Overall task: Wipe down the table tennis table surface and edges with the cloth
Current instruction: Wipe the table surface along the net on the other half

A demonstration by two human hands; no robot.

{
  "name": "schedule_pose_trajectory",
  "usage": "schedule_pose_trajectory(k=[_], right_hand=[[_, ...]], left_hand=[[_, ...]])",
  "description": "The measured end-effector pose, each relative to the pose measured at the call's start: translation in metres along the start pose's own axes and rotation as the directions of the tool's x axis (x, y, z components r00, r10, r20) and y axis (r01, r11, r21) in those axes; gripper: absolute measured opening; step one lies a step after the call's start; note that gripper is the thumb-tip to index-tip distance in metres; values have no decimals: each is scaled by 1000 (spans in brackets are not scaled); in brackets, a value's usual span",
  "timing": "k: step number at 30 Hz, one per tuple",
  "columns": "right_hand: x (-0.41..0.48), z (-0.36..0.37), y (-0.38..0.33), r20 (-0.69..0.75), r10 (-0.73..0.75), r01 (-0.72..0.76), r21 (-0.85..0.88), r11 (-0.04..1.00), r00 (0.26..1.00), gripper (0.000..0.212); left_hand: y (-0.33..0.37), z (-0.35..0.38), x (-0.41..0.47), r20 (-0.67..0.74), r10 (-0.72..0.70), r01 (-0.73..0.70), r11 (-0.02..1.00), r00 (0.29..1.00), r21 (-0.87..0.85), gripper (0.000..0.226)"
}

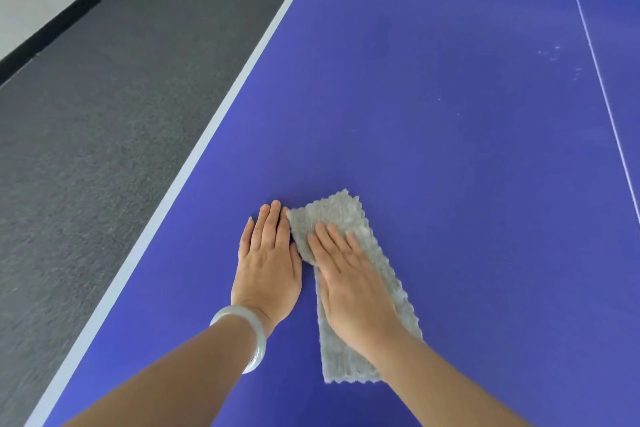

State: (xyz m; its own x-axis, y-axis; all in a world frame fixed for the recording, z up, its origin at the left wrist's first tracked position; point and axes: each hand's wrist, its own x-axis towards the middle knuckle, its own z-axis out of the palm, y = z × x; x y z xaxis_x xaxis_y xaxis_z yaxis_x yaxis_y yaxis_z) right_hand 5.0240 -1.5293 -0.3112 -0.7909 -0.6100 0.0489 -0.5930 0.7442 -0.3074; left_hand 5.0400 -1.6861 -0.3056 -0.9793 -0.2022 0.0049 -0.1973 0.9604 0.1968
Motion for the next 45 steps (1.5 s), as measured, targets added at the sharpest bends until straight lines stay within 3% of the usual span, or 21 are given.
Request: schedule_pose_trajectory(k=[2,3,5,7,9,10,11,14,16,18,20,22,24,26,30,32,35,37,41,43,45], right_hand=[[-33,-15,31,32,-68,68,-13,998,997,52],[-39,-25,56,11,-31,31,-41,999,999,53],[-35,-46,109,-76,218,-221,-38,974,973,47],[-15,-63,147,-143,532,-536,12,844,835,50],[12,-58,143,-178,681,-690,16,723,710,55],[23,-53,128,-169,690,-697,22,717,704,56],[27,-45,109,-156,641,-647,19,762,751,58],[-8,-19,47,-8,249,-249,-17,968,969,57],[-52,-24,49,71,22,-21,-12,1000,997,53],[-79,-40,88,44,-62,65,-64,996,997,52],[-87,-60,132,4,147,-146,-72,987,989,54],[-76,-70,159,-55,473,-473,21,881,879,50],[-64,-65,161,-114,607,-610,16,792,786,54],[-62,-62,158,-125,582,-585,17,811,803,55],[-74,-65,166,-69,515,-512,52,857,855,52],[-73,-64,166,-96,522,-519,63,853,847,50],[-70,-62,162,-116,538,-534,68,843,835,48],[-70,-65,164,-107,526,-520,79,850,844,47],[-99,-74,185,-109,471,-470,37,882,875,49],[-129,-83,214,-163,576,-576,49,816,801,51],[-147,-95,250,-218,726,-726,97,681,652,50]], left_hand=[[1,1,0,4,-6,6,1000,1000,-13,55],[1,2,1,3,-10,10,1000,1000,-12,55],[1,1,1,7,-17,17,1000,1000,-8,56],[1,2,1,2,-17,17,1000,1000,2,56],[0,2,1,1,-20,20,1000,1000,10,56],[-1,2,0,3,-22,22,1000,1000,12,56],[-1,2,-1,2,-25,25,1000,1000,11,56],[1,0,1,-2,-26,26,1000,1000,-5,56],[2,0,1,0,-21,21,1000,1000,-15,55],[1,0,1,-2,-22,22,999,1000,-31,55],[0,-1,0,3,-26,26,999,1000,-34,55],[-2,-1,0,8,-24,24,999,1000,-48,54],[-2,-2,-1,25,-17,19,996,1000,-83,52],[-4,-4,-2,2,-18,18,986,1000,-165,51],[5,-10,1,-42,-176,143,896,983,-420,63],[42,-11,8,-69,9,-36,915,998,-401,57],[105,4,29,-35,386,-383,891,922,-245,47],[132,19,44,15,454,-447,882,891,-151,52],[140,36,57,28,422,-421,906,906,-30,55],[141,37,56,51,427,-426,904,903,-13,60],[143,37,55,66,421,-423,906,905,9,62]])
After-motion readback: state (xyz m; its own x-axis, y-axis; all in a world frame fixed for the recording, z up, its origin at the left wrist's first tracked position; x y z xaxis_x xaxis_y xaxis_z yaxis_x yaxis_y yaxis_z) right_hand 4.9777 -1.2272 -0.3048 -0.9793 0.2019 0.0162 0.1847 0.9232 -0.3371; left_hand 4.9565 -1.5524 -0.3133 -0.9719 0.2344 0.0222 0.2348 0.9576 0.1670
